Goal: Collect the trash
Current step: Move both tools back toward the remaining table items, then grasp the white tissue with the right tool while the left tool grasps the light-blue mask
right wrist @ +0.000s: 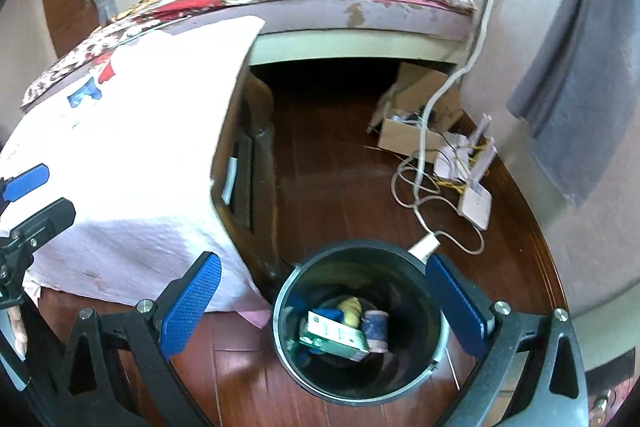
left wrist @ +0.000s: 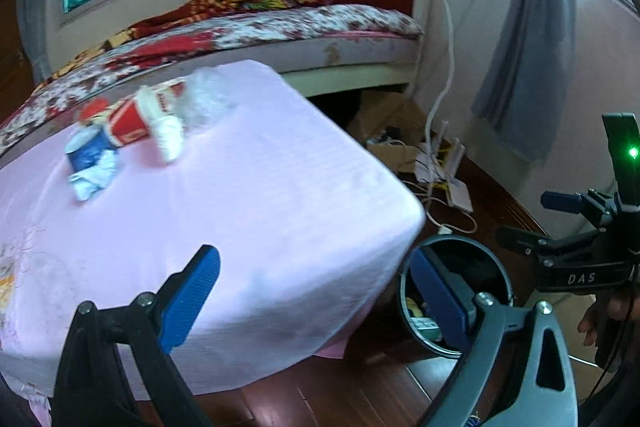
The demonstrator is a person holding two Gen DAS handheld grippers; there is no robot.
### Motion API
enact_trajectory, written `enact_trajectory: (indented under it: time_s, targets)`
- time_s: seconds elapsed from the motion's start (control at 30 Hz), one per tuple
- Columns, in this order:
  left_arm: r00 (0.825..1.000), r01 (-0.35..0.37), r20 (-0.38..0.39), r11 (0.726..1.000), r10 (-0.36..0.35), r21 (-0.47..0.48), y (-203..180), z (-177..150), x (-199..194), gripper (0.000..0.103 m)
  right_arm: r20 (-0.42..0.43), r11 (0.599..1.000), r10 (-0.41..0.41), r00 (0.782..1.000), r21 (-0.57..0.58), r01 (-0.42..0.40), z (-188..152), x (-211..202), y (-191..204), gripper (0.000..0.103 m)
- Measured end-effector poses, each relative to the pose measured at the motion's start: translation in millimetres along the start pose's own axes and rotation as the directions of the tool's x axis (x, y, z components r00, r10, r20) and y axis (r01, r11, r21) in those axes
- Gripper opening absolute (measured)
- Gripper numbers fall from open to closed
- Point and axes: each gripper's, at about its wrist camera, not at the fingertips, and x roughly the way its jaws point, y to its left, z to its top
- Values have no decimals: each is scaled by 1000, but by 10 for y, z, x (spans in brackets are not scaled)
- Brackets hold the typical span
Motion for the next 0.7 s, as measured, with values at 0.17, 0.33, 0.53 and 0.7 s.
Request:
enact_trajectory:
  time_s: [0.17,0.33,0.53,0.7]
  targets:
    - [999,-32,32,999,33,-41,336,-32,-133,97,18,998,46,999,-48,-45,188,43,384,103]
    - [995,-88,34,992,91,-93,720,-69,-200,96,32,992,94,995,-89,-91,365,108,769,103]
    - [980,-188,32,970,195,-152,1283,-99,-246,93,89,983,166,982,-95,-158,581,200,1185,103]
    - [967,-243,24,946,254,-216,1763,-43,-191,88,60,970,211,976,-131,-202,797,306,1614,103]
